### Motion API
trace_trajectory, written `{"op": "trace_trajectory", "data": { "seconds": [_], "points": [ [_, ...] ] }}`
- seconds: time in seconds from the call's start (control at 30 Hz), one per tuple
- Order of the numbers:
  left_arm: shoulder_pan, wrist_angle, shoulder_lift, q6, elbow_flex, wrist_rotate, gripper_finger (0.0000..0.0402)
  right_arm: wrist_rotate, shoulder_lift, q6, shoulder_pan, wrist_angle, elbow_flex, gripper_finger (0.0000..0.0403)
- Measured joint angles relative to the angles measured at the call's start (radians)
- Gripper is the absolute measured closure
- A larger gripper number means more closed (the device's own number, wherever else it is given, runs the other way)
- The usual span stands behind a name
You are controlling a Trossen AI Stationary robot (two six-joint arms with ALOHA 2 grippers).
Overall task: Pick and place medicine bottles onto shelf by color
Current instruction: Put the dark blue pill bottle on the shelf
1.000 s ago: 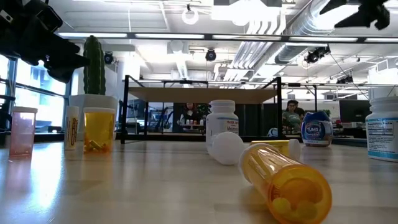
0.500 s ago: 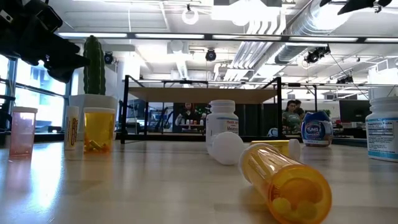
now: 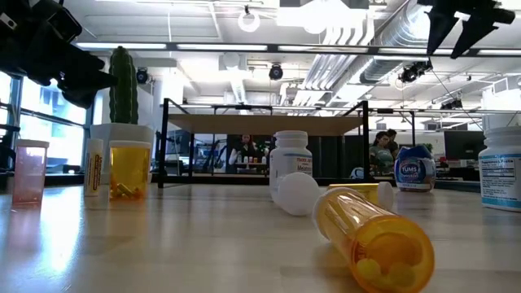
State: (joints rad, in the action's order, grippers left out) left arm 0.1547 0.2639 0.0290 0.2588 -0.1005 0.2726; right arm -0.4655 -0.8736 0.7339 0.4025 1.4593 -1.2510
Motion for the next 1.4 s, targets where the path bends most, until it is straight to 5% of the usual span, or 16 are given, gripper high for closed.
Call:
{"op": "trace_trajectory", "data": {
  "seconds": [0.7,1.4],
  "points": [
    [0.000,0.000,0.000,0.083,0.000,0.000,0.0225,0.405,-0.302,-0.243,0.529,-0.084,-0.001,0.0112],
    [0.000,0.000,0.000,0.142,0.000,0.000,0.0225,0.527,-0.628,-0.400,0.566,-0.142,-0.001,0.0112]
  ]
}}
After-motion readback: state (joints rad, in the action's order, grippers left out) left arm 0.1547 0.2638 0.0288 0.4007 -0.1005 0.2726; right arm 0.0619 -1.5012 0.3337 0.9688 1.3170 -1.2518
